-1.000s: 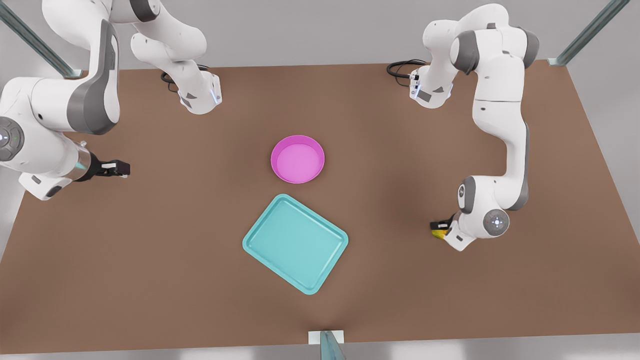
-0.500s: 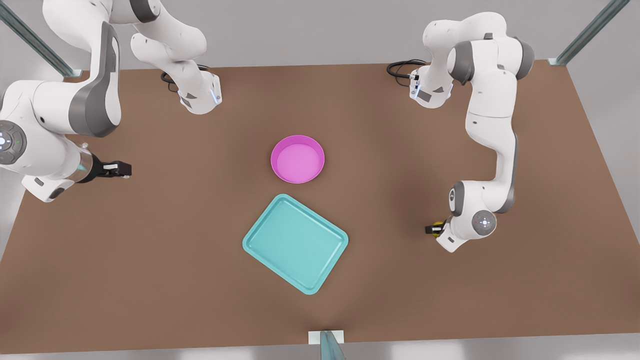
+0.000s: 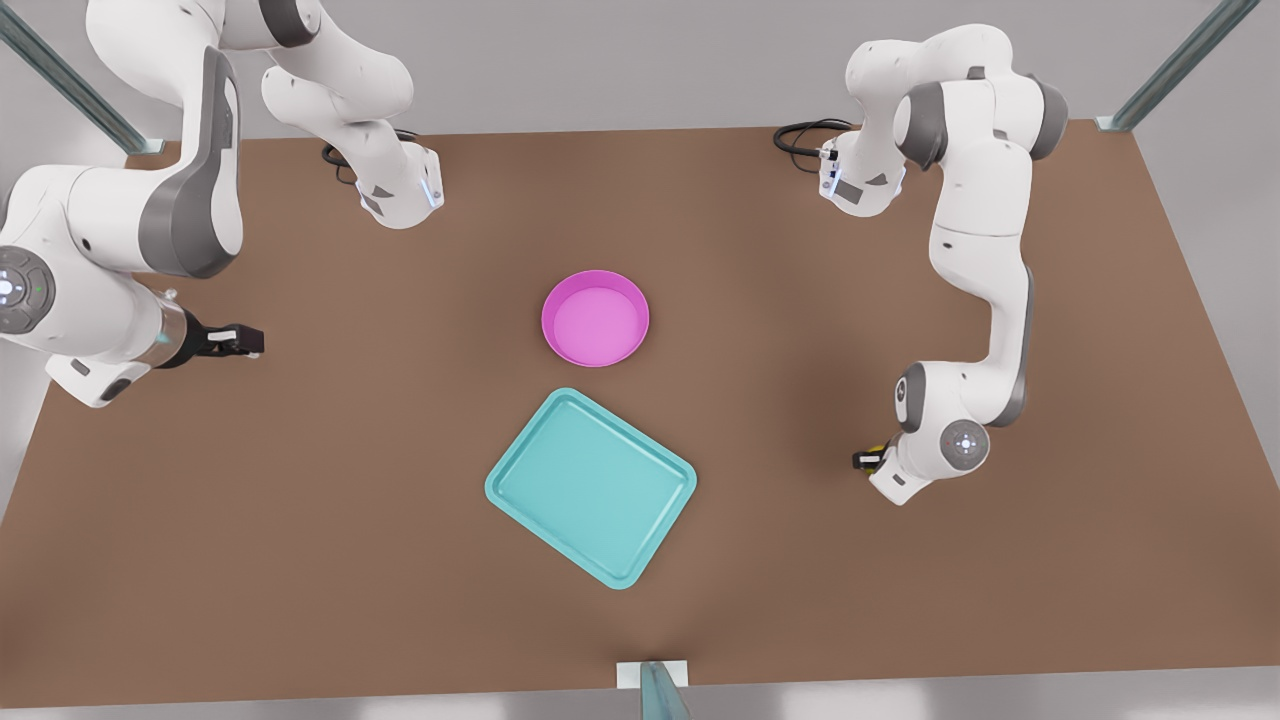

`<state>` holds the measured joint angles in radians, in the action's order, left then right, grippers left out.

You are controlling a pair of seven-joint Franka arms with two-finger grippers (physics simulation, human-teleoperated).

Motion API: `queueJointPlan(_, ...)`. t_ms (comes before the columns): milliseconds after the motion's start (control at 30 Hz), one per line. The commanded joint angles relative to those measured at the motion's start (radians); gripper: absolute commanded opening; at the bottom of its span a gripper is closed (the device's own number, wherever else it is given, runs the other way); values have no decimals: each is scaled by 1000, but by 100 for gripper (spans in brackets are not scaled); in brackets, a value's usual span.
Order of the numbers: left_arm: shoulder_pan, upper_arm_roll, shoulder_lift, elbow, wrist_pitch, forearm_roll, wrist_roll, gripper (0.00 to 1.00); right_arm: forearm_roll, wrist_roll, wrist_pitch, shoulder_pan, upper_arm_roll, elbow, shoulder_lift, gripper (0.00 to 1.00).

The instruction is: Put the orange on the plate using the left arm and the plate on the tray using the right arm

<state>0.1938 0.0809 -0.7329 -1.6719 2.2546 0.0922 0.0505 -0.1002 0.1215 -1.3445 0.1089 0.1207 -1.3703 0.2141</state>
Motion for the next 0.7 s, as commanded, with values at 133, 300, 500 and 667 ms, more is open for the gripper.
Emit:
queueJointPlan(133,128,-30,43,87,-213,12,183,64,0,4,-1,0,0,0,1,100)
queueJointPlan(300,536,-32,125,230,-464,15,523,63,0,6,-4,0,0,0,5,100)
queueJointPlan(500,702,-153,38,390,-464,63,896,63,2,6,-4,0,0,0,7,100)
queueJointPlan(667,708,-164,-5,382,-426,47,891,72,8,6,-8,0,2,0,11,100)
